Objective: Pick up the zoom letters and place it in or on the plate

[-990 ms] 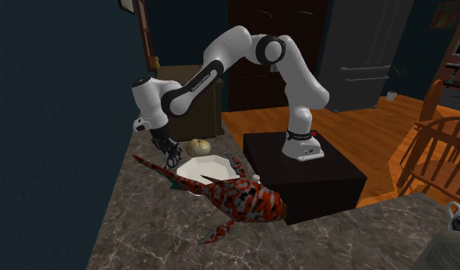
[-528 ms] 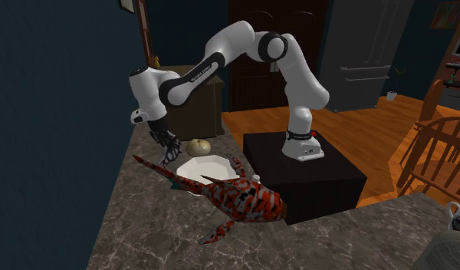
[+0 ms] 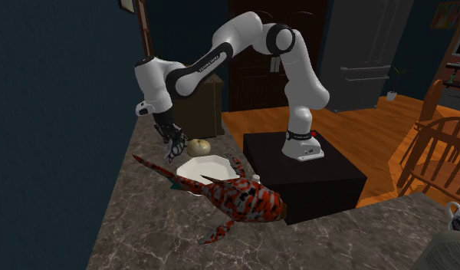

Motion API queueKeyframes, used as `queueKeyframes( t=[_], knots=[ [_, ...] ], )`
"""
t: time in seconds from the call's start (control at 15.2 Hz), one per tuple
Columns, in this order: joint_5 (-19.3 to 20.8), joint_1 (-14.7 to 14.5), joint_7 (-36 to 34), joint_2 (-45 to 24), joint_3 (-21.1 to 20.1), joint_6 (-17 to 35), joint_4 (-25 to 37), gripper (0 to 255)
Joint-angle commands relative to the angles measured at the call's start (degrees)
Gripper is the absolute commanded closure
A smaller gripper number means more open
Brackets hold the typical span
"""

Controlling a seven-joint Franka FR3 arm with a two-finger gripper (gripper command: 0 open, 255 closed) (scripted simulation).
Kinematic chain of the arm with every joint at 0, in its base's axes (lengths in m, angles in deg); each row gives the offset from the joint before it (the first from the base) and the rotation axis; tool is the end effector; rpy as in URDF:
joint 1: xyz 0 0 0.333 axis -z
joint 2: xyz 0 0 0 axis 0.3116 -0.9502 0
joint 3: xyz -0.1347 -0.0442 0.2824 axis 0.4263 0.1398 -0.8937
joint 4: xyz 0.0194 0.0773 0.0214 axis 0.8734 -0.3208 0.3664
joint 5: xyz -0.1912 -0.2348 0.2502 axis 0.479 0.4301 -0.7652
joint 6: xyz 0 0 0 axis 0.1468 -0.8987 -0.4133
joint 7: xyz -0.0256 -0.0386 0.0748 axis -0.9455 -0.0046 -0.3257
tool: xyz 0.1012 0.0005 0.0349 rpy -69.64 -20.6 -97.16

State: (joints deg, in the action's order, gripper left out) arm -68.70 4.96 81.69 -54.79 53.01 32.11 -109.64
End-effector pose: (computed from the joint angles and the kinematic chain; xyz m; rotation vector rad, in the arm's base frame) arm 0.6473 0.1628 0.3380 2.7153 1.4667 -0.2630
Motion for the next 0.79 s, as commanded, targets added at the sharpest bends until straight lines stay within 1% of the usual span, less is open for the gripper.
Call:
queueKeyframes(
  t=[0.0, 0.46, 0.53, 0.73],
  knots=[
    [0.0, -0.7, -1.3, 4.0, -0.4, 1.8, -5.9, 255],
    [-0.8, -3.4, -6.1, 17.2, -2.4, 5.7, -23.4, 255],
    [-1.2, -4.1, -7.3, 20.2, -3.1, 6.3, -27.0, 255],
    [-1.0, -4.1, -7.6, 19.0, -3.0, 8.4, -27.9, 255]
  ],
)
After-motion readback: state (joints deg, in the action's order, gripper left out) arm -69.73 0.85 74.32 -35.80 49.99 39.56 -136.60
